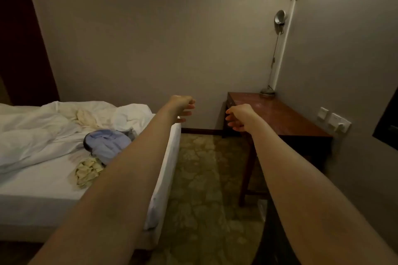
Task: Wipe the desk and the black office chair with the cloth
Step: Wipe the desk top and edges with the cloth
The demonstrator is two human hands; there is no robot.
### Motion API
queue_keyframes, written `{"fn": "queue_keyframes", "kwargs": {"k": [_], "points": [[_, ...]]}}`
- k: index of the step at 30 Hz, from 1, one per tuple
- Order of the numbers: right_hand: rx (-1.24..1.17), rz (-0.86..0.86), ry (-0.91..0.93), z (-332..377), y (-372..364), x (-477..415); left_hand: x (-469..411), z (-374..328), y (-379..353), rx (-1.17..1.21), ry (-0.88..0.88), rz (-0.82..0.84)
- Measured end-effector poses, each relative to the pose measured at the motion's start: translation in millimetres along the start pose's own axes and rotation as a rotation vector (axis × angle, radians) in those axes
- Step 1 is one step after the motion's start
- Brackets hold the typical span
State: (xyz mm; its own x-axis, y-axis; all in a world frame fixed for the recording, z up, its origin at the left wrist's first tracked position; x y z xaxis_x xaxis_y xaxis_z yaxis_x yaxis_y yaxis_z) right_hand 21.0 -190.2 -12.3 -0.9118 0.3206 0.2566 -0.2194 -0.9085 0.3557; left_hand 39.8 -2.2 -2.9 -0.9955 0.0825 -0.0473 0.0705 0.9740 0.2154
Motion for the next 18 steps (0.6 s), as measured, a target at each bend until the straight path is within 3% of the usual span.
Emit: {"fn": "queue_keyframes", "kwargs": {"k": [7, 18], "points": [[0.035, -0.003, -0.023, 29, -39, -81, -83, 16, 19, 0.001, 0.034, -0.002], [-0.025, -0.097, 0.034, 120, -67, -216, -245, -25, 38, -0.066, -0.082, 0.082]]}}
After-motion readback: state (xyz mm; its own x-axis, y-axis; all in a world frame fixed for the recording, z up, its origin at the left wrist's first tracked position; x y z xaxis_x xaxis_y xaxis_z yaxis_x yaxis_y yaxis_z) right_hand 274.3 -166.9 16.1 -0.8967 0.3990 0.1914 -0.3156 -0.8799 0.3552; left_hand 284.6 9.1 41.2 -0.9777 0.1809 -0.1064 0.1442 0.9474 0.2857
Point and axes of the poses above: each hand's wrist, its own x-axis away from the middle knuckle, its own y-axis out of the back of the hand, z = x × y, the point moved 4 cm from there along -x, towards the middle knuckle, and after that the axes turned 7 degrees about -y, right-handed, at the moved point
